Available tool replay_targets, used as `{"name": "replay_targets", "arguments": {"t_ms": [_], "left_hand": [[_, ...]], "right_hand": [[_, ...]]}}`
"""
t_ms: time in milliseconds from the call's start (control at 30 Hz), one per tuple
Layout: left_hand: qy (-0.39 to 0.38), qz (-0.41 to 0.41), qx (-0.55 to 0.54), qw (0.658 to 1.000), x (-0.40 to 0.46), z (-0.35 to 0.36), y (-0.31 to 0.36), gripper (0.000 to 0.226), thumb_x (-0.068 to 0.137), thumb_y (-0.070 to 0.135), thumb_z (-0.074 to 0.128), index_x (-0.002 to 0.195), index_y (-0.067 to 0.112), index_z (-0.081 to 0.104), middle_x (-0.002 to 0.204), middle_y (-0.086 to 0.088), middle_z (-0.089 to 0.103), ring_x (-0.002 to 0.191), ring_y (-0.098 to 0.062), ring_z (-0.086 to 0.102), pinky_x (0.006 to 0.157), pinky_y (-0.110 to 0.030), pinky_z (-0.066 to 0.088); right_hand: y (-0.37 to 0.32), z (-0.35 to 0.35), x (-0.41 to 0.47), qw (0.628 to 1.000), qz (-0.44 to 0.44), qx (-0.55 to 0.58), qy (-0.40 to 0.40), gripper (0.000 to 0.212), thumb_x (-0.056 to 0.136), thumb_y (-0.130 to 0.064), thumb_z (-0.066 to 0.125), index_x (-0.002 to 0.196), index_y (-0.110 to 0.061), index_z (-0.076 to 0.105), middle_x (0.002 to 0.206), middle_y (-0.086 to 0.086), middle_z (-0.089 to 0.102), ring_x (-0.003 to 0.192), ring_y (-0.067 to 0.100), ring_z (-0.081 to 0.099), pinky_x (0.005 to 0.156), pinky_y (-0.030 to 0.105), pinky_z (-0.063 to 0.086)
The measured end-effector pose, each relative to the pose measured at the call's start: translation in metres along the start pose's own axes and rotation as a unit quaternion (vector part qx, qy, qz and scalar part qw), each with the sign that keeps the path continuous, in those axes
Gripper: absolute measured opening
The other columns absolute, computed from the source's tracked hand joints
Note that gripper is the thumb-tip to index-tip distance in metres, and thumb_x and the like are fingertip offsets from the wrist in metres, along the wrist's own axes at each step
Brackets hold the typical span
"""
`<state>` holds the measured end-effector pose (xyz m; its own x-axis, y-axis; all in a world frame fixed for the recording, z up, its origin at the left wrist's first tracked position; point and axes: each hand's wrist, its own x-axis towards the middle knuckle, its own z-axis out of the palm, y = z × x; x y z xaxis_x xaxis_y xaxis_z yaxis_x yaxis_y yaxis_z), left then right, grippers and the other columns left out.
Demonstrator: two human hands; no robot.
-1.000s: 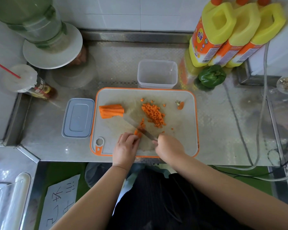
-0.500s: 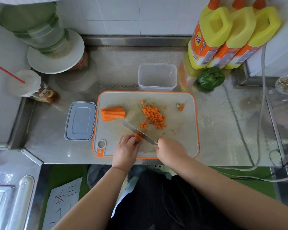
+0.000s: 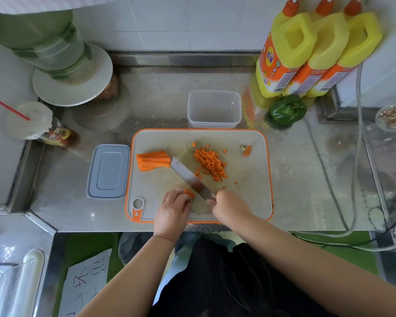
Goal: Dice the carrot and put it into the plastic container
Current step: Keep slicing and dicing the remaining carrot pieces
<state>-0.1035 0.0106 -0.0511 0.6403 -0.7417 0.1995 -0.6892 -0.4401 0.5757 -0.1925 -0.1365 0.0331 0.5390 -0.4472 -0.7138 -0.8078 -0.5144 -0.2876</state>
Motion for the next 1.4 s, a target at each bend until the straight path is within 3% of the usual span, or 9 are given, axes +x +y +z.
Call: {"name": "replay_targets", "arguments": {"t_ms": [67, 233, 400, 633, 767, 967, 1100, 1233, 1400], "left_hand": [[-0.004, 0.001, -0.004, 1.0, -0.001, -0.001, 0.001, 0.021, 0.088, 0.025, 0.056, 0.081, 0.01, 0.069, 0.09, -0.001, 0.06, 0.083, -0.018, 0.052, 0.065, -0.027, 0.048], [-0.003, 0.018, -0.004, 1.0, -0.005, -0.005, 0.001, 0.019, 0.089, 0.022, 0.057, 0.086, 0.009, 0.07, 0.095, -0.001, 0.06, 0.086, -0.021, 0.053, 0.072, -0.027, 0.046], [-0.009, 0.03, 0.006, 0.999, -0.004, -0.007, 0.0, 0.02, 0.089, 0.021, 0.056, 0.085, 0.007, 0.069, 0.095, -0.003, 0.061, 0.086, -0.021, 0.051, 0.074, -0.026, 0.044], [-0.006, 0.021, -0.006, 1.0, -0.001, -0.003, -0.002, 0.022, 0.088, 0.023, 0.057, 0.081, 0.006, 0.07, 0.09, -0.003, 0.063, 0.083, -0.018, 0.053, 0.069, -0.025, 0.044], [-0.011, 0.019, -0.008, 1.0, -0.001, -0.002, -0.003, 0.021, 0.088, 0.022, 0.057, 0.083, 0.007, 0.07, 0.089, -0.003, 0.062, 0.083, -0.017, 0.052, 0.069, -0.025, 0.044], [-0.017, 0.025, 0.01, 0.999, -0.003, -0.006, -0.002, 0.023, 0.089, 0.024, 0.055, 0.085, 0.008, 0.071, 0.09, -0.004, 0.062, 0.084, -0.019, 0.054, 0.065, -0.03, 0.049], [-0.01, 0.038, 0.018, 0.999, -0.005, -0.011, 0.002, 0.021, 0.09, 0.022, 0.058, 0.089, 0.007, 0.072, 0.095, -0.004, 0.062, 0.087, -0.021, 0.055, 0.066, -0.028, 0.048], [-0.025, 0.049, 0.037, 0.998, -0.007, -0.012, 0.003, 0.023, 0.09, 0.024, 0.054, 0.09, 0.007, 0.071, 0.097, -0.005, 0.062, 0.09, -0.021, 0.052, 0.066, -0.03, 0.049], [-0.028, 0.039, 0.029, 0.998, -0.006, -0.007, -0.001, 0.027, 0.091, 0.023, 0.051, 0.086, 0.005, 0.071, 0.097, -0.006, 0.063, 0.089, -0.021, 0.053, 0.069, -0.031, 0.049]], "right_hand": [[0.005, -0.005, 0.001, 1.0, -0.004, 0.018, 0.0, 0.031, 0.098, -0.04, 0.044, 0.096, -0.011, 0.055, 0.08, 0.002, 0.056, 0.079, 0.027, 0.058, 0.065, 0.029, 0.042], [0.005, 0.001, -0.014, 0.998, -0.044, -0.03, 0.02, 0.027, 0.101, -0.037, 0.04, 0.091, -0.014, 0.051, 0.067, -0.003, 0.043, 0.071, 0.025, 0.051, 0.061, 0.032, 0.04], [0.002, 0.007, -0.019, 0.995, -0.063, -0.06, 0.039, 0.014, 0.1, -0.024, 0.043, 0.088, -0.016, 0.046, 0.067, -0.002, 0.043, 0.066, 0.023, 0.049, 0.047, 0.027, 0.029], [-0.009, 0.006, -0.013, 0.997, -0.012, -0.079, -0.001, 0.017, 0.091, 0.0, 0.047, 0.101, -0.007, 0.059, 0.072, 0.003, 0.049, 0.072, 0.026, 0.052, 0.061, 0.033, 0.041], [-0.009, 0.004, -0.006, 0.999, -0.003, -0.043, -0.014, 0.013, 0.097, -0.013, 0.048, 0.098, -0.009, 0.06, 0.074, 0.003, 0.053, 0.076, 0.027, 0.057, 0.06, 0.033, 0.041], [0.002, -0.004, -0.001, 0.999, -0.029, 0.01, -0.029, 0.035, 0.1, -0.041, 0.041, 0.096, -0.01, 0.056, 0.082, 0.006, 0.06, 0.077, 0.026, 0.06, 0.066, 0.035, 0.046], [-0.002, 0.001, -0.012, 0.999, -0.047, -0.024, 0.01, 0.029, 0.102, -0.037, 0.039, 0.099, -0.011, 0.052, 0.07, -0.001, 0.046, 0.07, 0.024, 0.051, 0.061, 0.033, 0.038], [-0.006, 0.004, -0.017, 0.996, -0.064, -0.045, 0.044, 0.025, 0.101, -0.03, 0.042, 0.102, -0.008, 0.055, 0.078, 0.004, 0.052, 0.07, 0.026, 0.05, 0.06, 0.033, 0.038], [-0.009, 0.008, -0.021, 0.995, -0.049, -0.081, 0.017, 0.013, 0.095, -0.008, 0.047, 0.105, -0.008, 0.056, 0.07, 0.001, 0.045, 0.068, 0.025, 0.05, 0.059, 0.033, 0.038]]}}
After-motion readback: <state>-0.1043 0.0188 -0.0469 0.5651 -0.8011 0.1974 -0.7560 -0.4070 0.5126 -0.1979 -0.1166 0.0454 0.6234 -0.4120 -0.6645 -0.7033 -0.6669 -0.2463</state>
